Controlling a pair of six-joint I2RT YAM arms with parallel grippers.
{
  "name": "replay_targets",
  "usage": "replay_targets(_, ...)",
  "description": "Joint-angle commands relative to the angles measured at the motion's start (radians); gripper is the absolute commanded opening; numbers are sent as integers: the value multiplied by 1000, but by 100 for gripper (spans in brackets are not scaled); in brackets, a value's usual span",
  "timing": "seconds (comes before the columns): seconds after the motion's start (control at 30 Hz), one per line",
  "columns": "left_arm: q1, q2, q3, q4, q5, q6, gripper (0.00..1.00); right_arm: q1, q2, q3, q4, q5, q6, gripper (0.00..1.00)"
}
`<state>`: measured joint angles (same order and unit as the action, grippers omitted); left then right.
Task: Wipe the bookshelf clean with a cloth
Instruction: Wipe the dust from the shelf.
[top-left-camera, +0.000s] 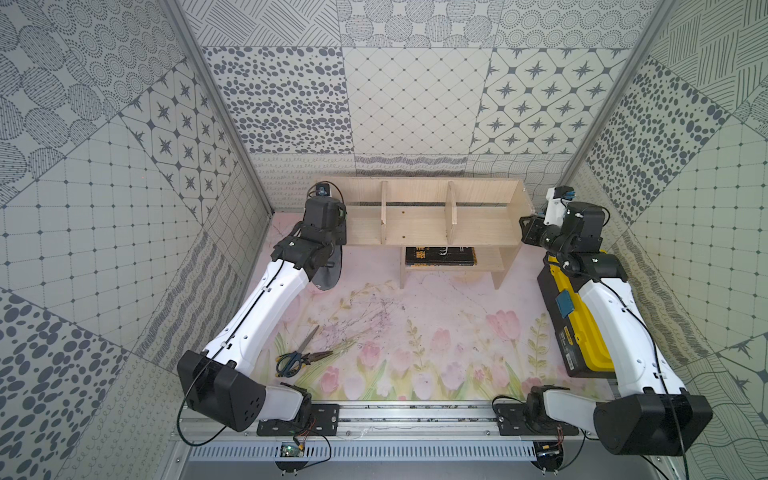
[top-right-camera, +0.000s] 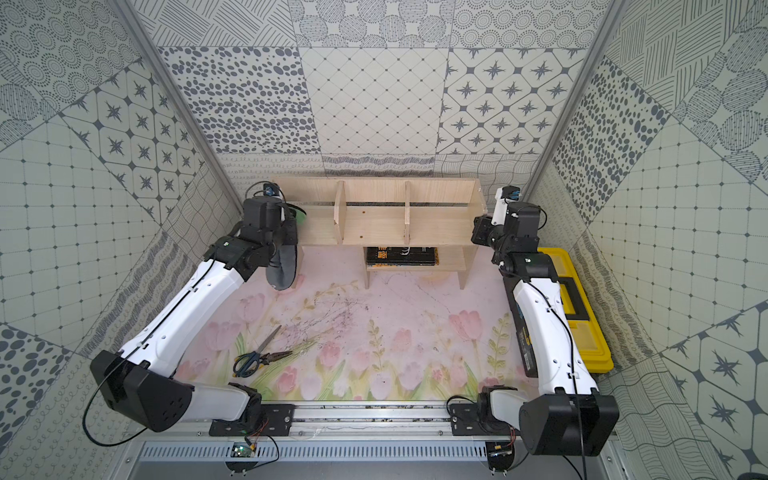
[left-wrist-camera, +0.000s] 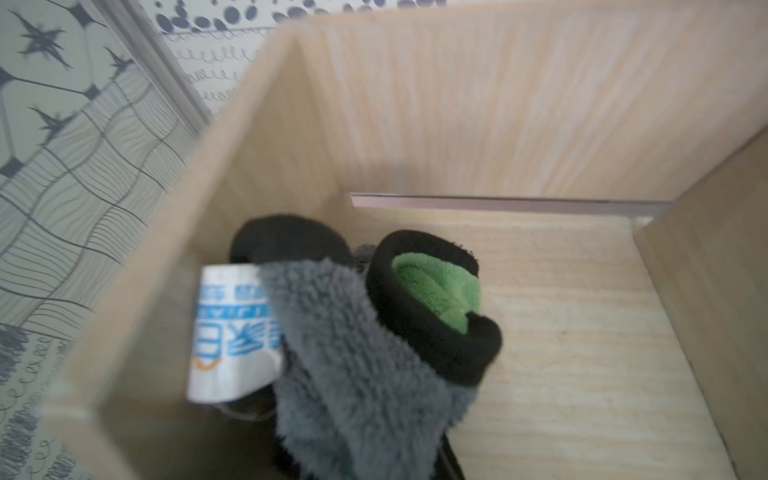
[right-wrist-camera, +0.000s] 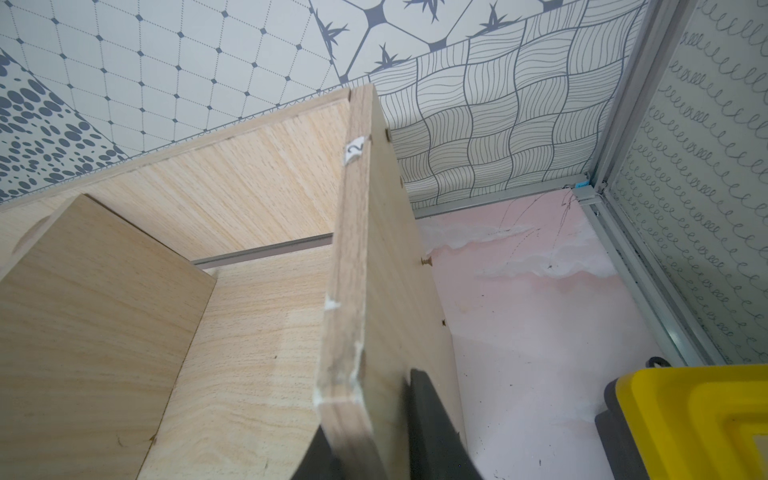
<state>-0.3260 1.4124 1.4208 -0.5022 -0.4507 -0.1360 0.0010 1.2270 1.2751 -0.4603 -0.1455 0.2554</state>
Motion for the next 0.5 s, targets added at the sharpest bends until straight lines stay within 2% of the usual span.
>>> replay_targets(0.0, -84, 51, -33, 47, 129, -50, 0, 14, 0, -39, -90, -74, 180, 0)
replay_targets(0.1, -96, 108, 1, 50, 164, -74, 0, 14, 5, -36, -89, -76, 184, 0)
replay_targets(0.13, -96, 129, 24, 42, 128, -70, 0, 14, 7, -36, -89, -76, 183, 0)
replay_targets(0.2, -89, 165, 66, -8, -21, -82, 0, 14, 18, -34, -90, -68, 182, 0)
replay_targets(0.23, -76, 168, 76, -17, -40, -95, 0, 14, 20, -34, -90, -66, 182, 0)
replay_targets(0.3, -42, 158, 82, -8, -37, -117, 0, 14, 25, -33, -90, -65, 182, 0)
replay_targets(0.47, 19, 183, 166, 25, -51, -83, 0, 14, 30, -30, -90, -64, 188, 0)
